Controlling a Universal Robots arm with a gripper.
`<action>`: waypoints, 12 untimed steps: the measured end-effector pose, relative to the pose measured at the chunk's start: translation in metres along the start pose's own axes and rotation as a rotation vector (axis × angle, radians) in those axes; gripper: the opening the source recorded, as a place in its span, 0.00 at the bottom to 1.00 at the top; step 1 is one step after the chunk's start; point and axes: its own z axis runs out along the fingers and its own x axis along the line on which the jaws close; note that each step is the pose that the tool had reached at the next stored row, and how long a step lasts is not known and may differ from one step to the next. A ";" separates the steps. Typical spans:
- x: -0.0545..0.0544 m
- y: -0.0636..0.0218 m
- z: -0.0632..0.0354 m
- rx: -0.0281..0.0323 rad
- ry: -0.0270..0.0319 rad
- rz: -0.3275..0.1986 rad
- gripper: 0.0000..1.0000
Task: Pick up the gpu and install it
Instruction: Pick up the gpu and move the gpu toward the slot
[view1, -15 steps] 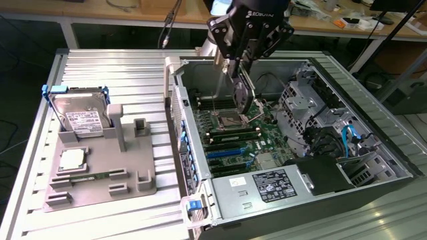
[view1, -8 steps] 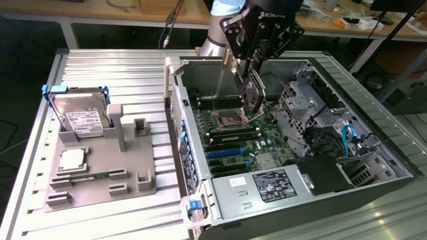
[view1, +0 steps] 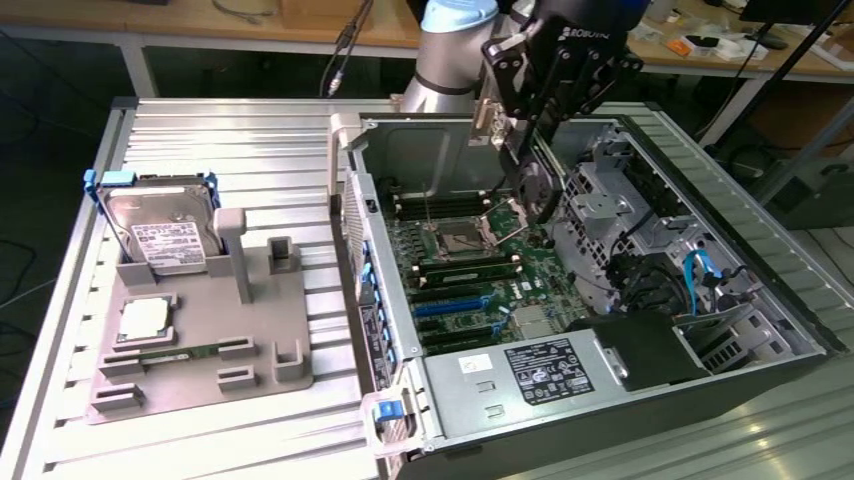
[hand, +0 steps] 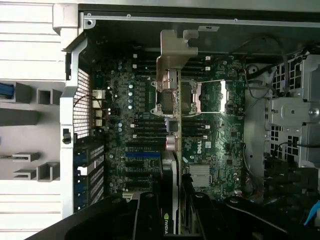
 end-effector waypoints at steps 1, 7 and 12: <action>-0.003 0.0000 0.0002 -0.0001 0.0001 0.000 0.27; -0.017 -0.0002 0.0011 -0.0005 0.0002 0.001 0.27; -0.017 -0.0002 0.0011 -0.0005 0.0002 0.001 0.27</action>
